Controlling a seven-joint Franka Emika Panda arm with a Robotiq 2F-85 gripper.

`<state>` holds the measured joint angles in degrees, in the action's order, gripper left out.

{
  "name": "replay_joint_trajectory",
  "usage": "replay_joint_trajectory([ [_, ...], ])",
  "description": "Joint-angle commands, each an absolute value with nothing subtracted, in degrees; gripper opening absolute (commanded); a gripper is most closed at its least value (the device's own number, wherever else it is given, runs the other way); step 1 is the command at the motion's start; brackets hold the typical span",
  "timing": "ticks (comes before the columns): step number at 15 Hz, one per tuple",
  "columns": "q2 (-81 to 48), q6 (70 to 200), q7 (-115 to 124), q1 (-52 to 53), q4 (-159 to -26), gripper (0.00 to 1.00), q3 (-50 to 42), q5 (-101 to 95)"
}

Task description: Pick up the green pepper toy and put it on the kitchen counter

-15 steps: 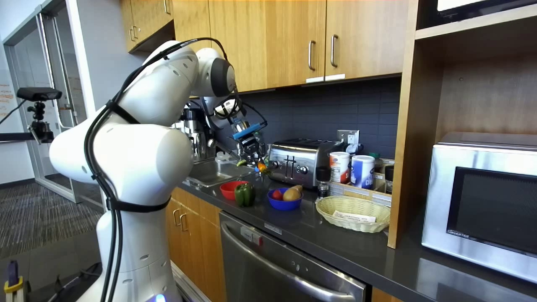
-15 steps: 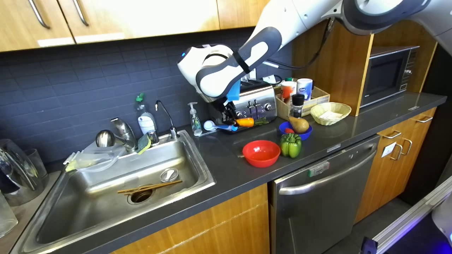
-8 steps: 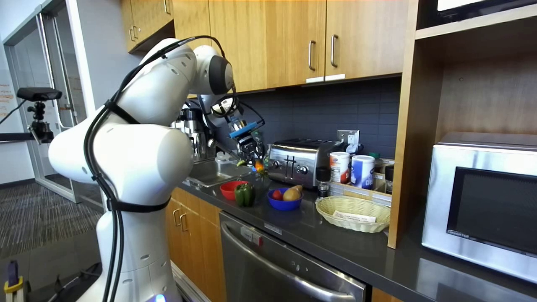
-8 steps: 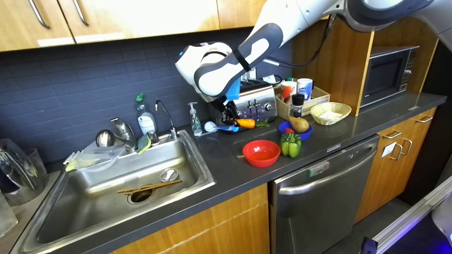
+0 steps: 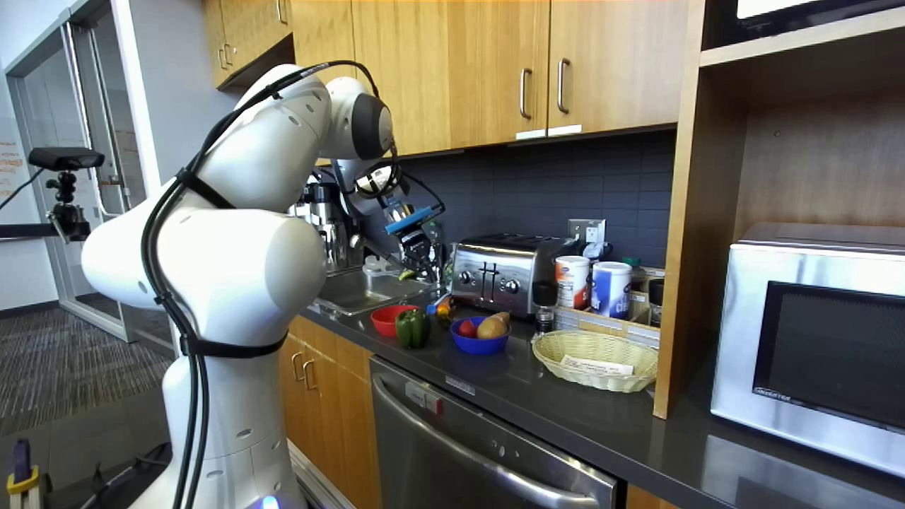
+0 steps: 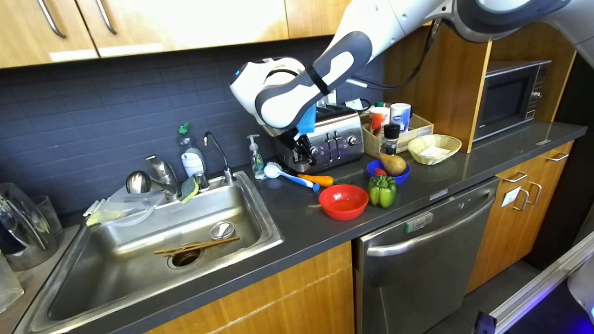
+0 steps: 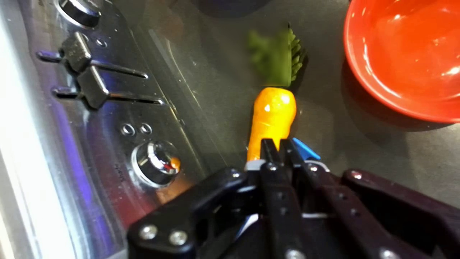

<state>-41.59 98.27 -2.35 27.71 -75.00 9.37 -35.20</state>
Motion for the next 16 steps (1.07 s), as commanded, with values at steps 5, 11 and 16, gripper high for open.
replay_joint_trajectory([
  [5, -39.83, 100.34, -3.63, 25.93, -77.74, 0.58, 10.25, -33.44],
  [11, -40.22, 105.43, -5.51, 23.68, -78.99, 0.98, 9.7, -30.15],
  [16, -40.43, 108.19, -8.23, 21.86, -79.86, 1.0, 9.08, -27.37],
])
